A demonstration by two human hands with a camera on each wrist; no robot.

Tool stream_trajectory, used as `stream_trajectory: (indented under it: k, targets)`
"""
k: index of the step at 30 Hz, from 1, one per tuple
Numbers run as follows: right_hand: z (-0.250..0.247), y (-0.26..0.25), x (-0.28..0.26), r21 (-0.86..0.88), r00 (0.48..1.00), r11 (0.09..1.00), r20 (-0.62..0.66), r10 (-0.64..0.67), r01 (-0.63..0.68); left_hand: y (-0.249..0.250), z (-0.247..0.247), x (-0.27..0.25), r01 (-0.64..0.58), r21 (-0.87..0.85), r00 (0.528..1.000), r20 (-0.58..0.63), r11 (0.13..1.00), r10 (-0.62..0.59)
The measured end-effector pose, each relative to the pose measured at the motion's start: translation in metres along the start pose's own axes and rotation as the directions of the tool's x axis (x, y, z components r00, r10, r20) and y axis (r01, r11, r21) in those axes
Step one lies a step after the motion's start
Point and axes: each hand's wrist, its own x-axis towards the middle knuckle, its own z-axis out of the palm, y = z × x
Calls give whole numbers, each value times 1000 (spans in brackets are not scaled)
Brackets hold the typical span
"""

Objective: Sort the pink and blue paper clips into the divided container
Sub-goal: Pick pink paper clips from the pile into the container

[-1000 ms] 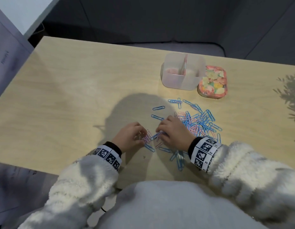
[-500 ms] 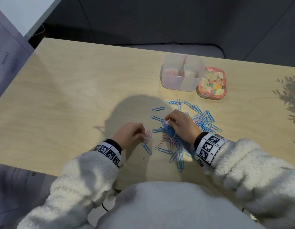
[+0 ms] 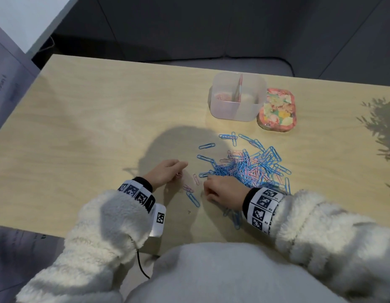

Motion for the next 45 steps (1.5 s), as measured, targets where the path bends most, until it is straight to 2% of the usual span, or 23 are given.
stream_trajectory:
  k: [3,7,10,14,16,19,21,24,26,29,31,35,38,40,41,43,45]
  targets:
    - [-7,6,-3,40,999,999,-35,7,-5,-4,2,-2,-80,6,997,3,997,80]
    - [-19,18,-6,61,988,998,-149,44,-35,-7,2,-2,-88,-41,995,53,995,90]
    - [-17,16,-4,40,981,997,-181,68,-62,-7,2,-1,-143,165,989,62,976,135]
    - [-8,3,3,1,988,996,-131,85,-86,-8,3,-4,-227,432,974,102,873,203]
    - [-5,-3,6,13,990,995,-101,103,-102,-7,7,-5,-267,556,963,125,787,239]
    - [-4,-6,8,-12,991,993,-62,120,-121,-5,14,-5,-293,664,953,146,688,266]
    - [-4,-7,8,-65,991,990,-47,123,-126,-5,18,-3,-291,691,953,150,661,263]
    - [-7,-4,3,-41,993,992,-25,117,-118,-5,16,-2,-291,662,952,130,691,277]
    - [-11,2,1,169,989,977,-48,138,-128,-5,9,-3,-279,600,955,89,750,284]
    - [-22,10,6,550,967,828,-136,215,-107,-9,-3,-6,-229,398,970,18,888,242]
    - [-33,8,12,637,956,760,-125,266,-128,-10,-8,-8,-189,302,981,21,934,192]
    - [-39,-6,34,523,957,831,-91,275,-189,-8,-8,-14,-57,99,998,28,993,55]
    - [-27,-14,43,291,950,917,-67,305,-273,-8,-6,-19,-37,132,998,51,991,31]
    - [-16,-18,45,157,937,937,-113,331,-312,-9,-4,-22,-64,333,996,81,941,39]
    - [-12,-19,46,129,929,940,-156,335,-317,-10,-2,-22,-86,475,995,87,876,50]
    - [-8,-22,52,134,916,939,-212,341,-318,-9,3,-21,-125,640,992,105,758,75]
    - [-6,-24,56,188,922,930,-167,348,-317,-4,7,-21,-148,708,989,114,690,95]
